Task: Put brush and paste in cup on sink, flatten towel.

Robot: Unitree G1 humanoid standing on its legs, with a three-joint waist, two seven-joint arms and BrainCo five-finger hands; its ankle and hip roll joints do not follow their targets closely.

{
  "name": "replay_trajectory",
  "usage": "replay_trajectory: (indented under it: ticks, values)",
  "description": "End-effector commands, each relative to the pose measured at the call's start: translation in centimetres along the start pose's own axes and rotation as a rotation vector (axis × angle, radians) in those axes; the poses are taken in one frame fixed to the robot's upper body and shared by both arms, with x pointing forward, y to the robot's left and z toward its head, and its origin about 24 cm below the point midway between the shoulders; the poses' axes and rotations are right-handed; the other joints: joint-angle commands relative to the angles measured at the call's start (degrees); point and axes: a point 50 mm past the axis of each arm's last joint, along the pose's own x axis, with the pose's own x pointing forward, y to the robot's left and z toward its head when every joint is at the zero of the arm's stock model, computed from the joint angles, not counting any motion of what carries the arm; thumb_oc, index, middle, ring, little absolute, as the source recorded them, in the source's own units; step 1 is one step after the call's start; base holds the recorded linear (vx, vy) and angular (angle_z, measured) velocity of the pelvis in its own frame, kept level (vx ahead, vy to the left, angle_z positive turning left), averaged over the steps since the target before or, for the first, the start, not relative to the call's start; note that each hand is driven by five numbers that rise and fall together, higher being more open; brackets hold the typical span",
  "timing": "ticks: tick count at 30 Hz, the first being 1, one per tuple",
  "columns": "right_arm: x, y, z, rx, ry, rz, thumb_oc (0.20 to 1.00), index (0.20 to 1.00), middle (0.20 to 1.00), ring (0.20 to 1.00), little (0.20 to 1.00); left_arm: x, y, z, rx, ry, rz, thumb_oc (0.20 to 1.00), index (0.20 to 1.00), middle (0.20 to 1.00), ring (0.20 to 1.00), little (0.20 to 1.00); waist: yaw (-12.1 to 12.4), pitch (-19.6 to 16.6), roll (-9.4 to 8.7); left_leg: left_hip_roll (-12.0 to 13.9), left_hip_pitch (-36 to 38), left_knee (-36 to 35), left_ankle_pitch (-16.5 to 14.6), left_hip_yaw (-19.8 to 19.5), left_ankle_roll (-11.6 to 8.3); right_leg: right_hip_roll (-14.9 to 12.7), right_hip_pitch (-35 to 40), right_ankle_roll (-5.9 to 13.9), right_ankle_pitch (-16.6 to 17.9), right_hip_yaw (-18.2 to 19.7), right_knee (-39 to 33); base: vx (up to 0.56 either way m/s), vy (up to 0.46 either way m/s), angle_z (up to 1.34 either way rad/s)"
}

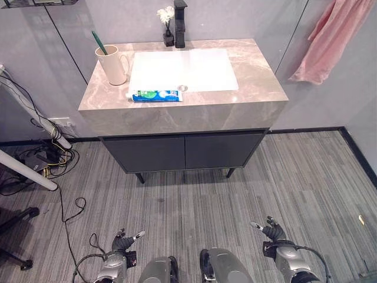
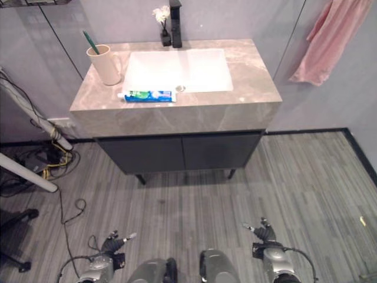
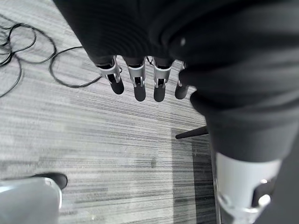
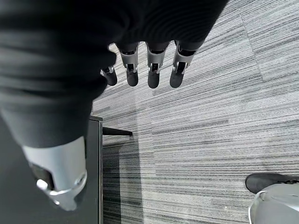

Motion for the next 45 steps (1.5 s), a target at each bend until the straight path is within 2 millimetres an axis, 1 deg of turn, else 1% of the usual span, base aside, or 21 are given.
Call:
replay_trajectory:
  ticks: [1, 5, 9, 12, 15, 18, 22, 27, 29, 30, 31, 32, 33, 34, 35, 37, 38, 40, 42, 43, 45]
  values:
    - [0.0, 0.4, 1.5, 0.007, -0.091, 0.017, 1.000, 1.000, 1.000, 1.000, 1.000, 0.0, 0.8, 0.6, -0.020, -0.050, 0.033, 1.000, 1.000, 1.000, 1.000, 1.000, 0.14, -1.40, -0.52, 2.51, 0.77, 1.22, -0.41, 1.98, -1.00, -4.76, 3.48, 6.23, 3.96, -1.27, -3.81, 0.00, 0.000, 0.00]
    - [-0.1, 0.7, 0.8, 0.015, -0.069, 0.020, 1.000, 1.000, 1.000, 1.000, 1.000, -0.1, 0.4, 0.4, 0.008, -0.052, 0.015, 1.000, 1.000, 1.000, 1.000, 1.000, 0.14, -1.55, -0.50, 2.31, 1.10, -0.08, 0.10, 2.24, -0.89, -4.70, 3.82, 6.41, 4.91, -1.03, -5.56, 0.01, 0.015, -0.01]
    - [-0.1, 0.8, 0.1, -0.004, -0.037, 0.017, 1.000, 1.000, 1.000, 1.000, 1.000, -0.2, 0.6, -0.4, 0.032, -0.024, 0.017, 1.000, 1.000, 1.000, 1.000, 1.000, 0.31, -2.07, -0.22, 1.51, 2.84, -5.30, 2.39, 3.21, -0.59, -4.63, 4.95, 7.29, 7.94, 0.33, -10.64, 0.01, 0.074, -0.06]
    - [-0.1, 0.8, -0.2, 0.026, -0.017, 0.010, 1.000, 1.000, 1.000, 1.000, 1.000, -0.3, 0.7, -0.9, 0.030, -0.005, 0.025, 1.000, 1.000, 1.000, 1.000, 1.000, 0.70, -2.63, 0.24, 0.46, 4.72, -9.77, 4.28, 3.83, -0.31, -4.82, 6.20, 7.90, 9.94, 1.19, -14.21, 0.01, 0.095, -0.17]
    - [-0.1, 1.1, -0.2, 0.059, -0.014, 0.013, 1.000, 1.000, 1.000, 1.000, 1.000, -0.3, 0.9, -1.0, 0.031, -0.007, 0.025, 1.000, 1.000, 1.000, 1.000, 1.000, 0.98, -2.87, 0.43, -0.17, 5.54, -11.56, 5.05, 3.98, 0.00, -4.99, 6.77, 8.21, 10.31, 1.53, -15.36, 0.00, 0.069, -0.14]
    - [0.0, 1.5, 0.1, 0.055, -0.020, 0.026, 1.000, 1.000, 1.000, 1.000, 1.000, -0.1, 1.0, -0.3, 0.036, -0.028, 0.028, 1.000, 1.000, 1.000, 1.000, 1.000, 1.13, -2.76, 0.34, -0.77, 5.53, -10.96, 4.60, 3.71, 0.35, -5.19, 6.89, 8.12, 9.56, 1.43, -14.60, -0.01, 0.063, -0.03]
    - [-0.1, 2.0, 0.0, 0.047, -0.020, 0.044, 1.000, 1.000, 1.000, 1.000, 1.000, -0.1, 1.0, 0.0, 0.054, -0.039, 0.027, 1.000, 1.000, 1.000, 1.000, 1.000, 1.13, -2.57, 0.03, -1.10, 5.28, -9.72, 3.81, 3.50, 0.58, -5.66, 6.79, 8.15, 9.00, 1.27, -13.53, 0.00, 0.008, 0.01]
    - [-0.1, 2.0, -0.3, 0.006, -0.005, 0.057, 1.000, 1.000, 1.000, 1.000, 1.000, -0.1, 0.9, -0.6, 0.085, -0.020, 0.014, 1.000, 1.000, 1.000, 1.000, 1.000, 1.18, -3.24, -0.09, -1.30, 5.81, -9.45, 3.13, 3.64, 0.83, -5.98, 7.09, 8.30, 9.15, 1.66, -13.91, 0.01, 0.023, 0.00]
    - [0.0, 1.8, -0.3, 0.016, -0.001, 0.043, 1.000, 1.000, 1.000, 1.000, 1.000, -0.1, 0.8, -0.6, 0.155, -0.019, 0.014, 1.000, 1.000, 1.000, 1.000, 1.000, 1.08, -3.35, 0.04, -1.48, 6.19, -10.13, 3.20, 3.81, 1.21, -6.14, 6.97, 8.70, 9.79, 2.28, -14.15, 0.01, 0.072, 0.00]
    - [0.0, 1.8, -0.2, 0.031, -0.003, 0.036, 1.000, 1.000, 1.000, 1.000, 1.000, -0.1, 0.8, -0.7, 0.157, -0.017, 0.016, 1.000, 1.000, 1.000, 1.000, 1.000, 1.08, -3.26, 0.17, -1.62, 6.45, -10.64, 3.35, 3.88, 1.37, -6.21, 6.55, 8.99, 10.27, 2.46, -13.66, 0.00, 0.085, -0.03]
    - [0.0, 1.8, -0.2, 0.062, -0.004, 0.028, 1.000, 1.000, 1.000, 1.000, 1.000, -0.2, 0.8, -0.8, 0.147, -0.009, 0.019, 1.000, 1.000, 1.000, 1.000, 1.000, 1.18, -3.13, 0.36, -1.88, 6.84, -11.45, 3.53, 3.98, 1.81, -6.47, 5.45, 9.80, 11.55, 2.95, -11.70, -0.01, 0.098, -0.04]
    - [0.0, 1.7, -0.2, 0.077, -0.001, 0.021, 1.000, 1.000, 1.000, 1.000, 1.000, -0.2, 0.7, -0.8, 0.144, -0.010, 0.020, 1.000, 1.000, 1.000, 1.000, 1.000, 1.23, -2.75, 0.45, -2.12, 7.17, -11.85, 3.64, 4.16, 2.25, -6.88, 3.98, 10.63, 13.97, 3.36, -8.65, -0.03, 0.118, -0.08]
    - [0.0, 1.7, -0.1, 0.086, -0.004, 0.016, 1.000, 1.000, 1.000, 1.000, 1.000, -0.2, 0.7, -0.8, 0.146, -0.013, 0.018, 1.000, 1.000, 1.000, 1.000, 1.000, 1.22, -2.06, 0.49, -2.41, 7.70, -12.37, 3.75, 4.33, 2.71, -7.24, 2.41, 11.32, 17.14, 3.79, -5.27, -0.04, 0.116, -0.21]
    - [0.0, 1.6, 0.0, 0.091, -0.011, 0.015, 1.000, 1.000, 1.000, 1.000, 1.000, -0.2, 0.7, -0.7, 0.145, -0.017, 0.015, 1.000, 1.000, 1.000, 1.000, 1.000, 1.15, -1.34, 0.57, -2.63, 8.20, -12.61, 3.80, 4.42, 3.05, -7.43, 1.36, 11.32, 19.21, 4.04, -2.77, -0.04, 0.134, -0.29]
    - [0.1, 1.6, 0.4, 0.095, -0.025, 0.014, 1.000, 1.000, 1.000, 1.000, 1.000, -0.1, 0.6, -0.3, 0.148, -0.027, 0.012, 1.000, 1.000, 1.000, 1.000, 1.000, 0.96, -0.15, 0.86, -2.64, 8.75, -12.74, 3.91, 4.41, 3.45, -7.31, -0.28, 10.97, 19.97, 3.90, 1.10, -0.02, 0.128, -0.24]
    - [0.0, 1.4, 0.5, 0.119, -0.037, 0.007, 1.000, 1.000, 1.000, 1.000, 1.000, 0.0, 0.5, 0.2, 0.152, -0.046, 0.002, 1.000, 1.000, 1.000, 1.000, 1.000, 0.79, 0.93, 1.39, -2.88, 9.64, -12.89, 3.41, 4.20, 3.75, -7.77, -2.30, 10.27, 19.05, 2.74, 3.78, 0.05, 0.106, -0.11]
    - [0.0, 1.3, 0.4, 0.161, -0.031, -0.001, 1.000, 1.000, 1.000, 1.000, 1.000, 0.0, 0.6, 0.2, 0.154, -0.044, 0.004, 1.000, 1.000, 1.000, 1.000, 1.000, 0.38, 1.05, 1.38, -3.38, 10.29, -13.15, 3.09, 4.02, 3.81, -7.62, -3.36, 10.09, 18.98, 2.38, 3.03, 0.12, 0.069, -0.15]
    - [0.0, 1.2, 0.7, 0.190, -0.040, -0.001, 1.000, 1.000, 1.000, 1.000, 1.000, 0.0, 0.7, 0.3, 0.157, -0.043, 0.013, 1.000, 1.000, 1.000, 1.000, 1.000, -0.40, 1.41, 1.11, -4.32, 11.34, -14.03, 2.47, 3.50, 3.68, -7.34, -5.10, 10.03, 18.84, 1.85, -1.24, 0.15, 0.024, -0.21]
    - [0.1, 1.0, 1.5, 0.212, -0.072, -0.003, 1.000, 1.000, 1.000, 1.000, 1.000, 0.2, 0.8, 0.6, 0.139, -0.044, 0.024, 1.000, 1.000, 1.000, 1.000, 1.000, -1.19, 1.90, 0.54, -5.18, 12.26, -14.51, 1.44, 3.05, 3.16, -8.03, -6.74, 10.42, 20.24, 0.82, -9.98, 0.19, -0.040, -0.17]
    - [0.1, 1.1, 2.0, 0.218, -0.087, 0.001, 1.000, 1.000, 1.000, 1.000, 1.000, 0.3, 0.9, 0.8, 0.129, -0.047, 0.028, 1.000, 1.000, 1.000, 1.000, 1.000, -1.69, 2.18, 0.17, -5.61, 12.76, -14.58, 0.88, 2.69, 2.80, -8.21, -7.70, 10.86, 21.48, 0.56, -14.55, 0.22, -0.057, -0.08]
    - [0.1, 1.1, 2.4, 0.220, -0.108, 0.009, 1.000, 1.000, 1.000, 1.000, 1.000, 0.2, 0.8, 0.8, 0.127, -0.048, 0.027, 1.000, 1.000, 1.000, 1.000, 1.000, -2.12, 2.29, -0.12, -5.77, 13.68, -15.15, 0.38, 2.53, 2.18, -8.47, -7.60, 11.67, 23.04, -0.50, -19.49, 0.24, -0.058, 0.03]
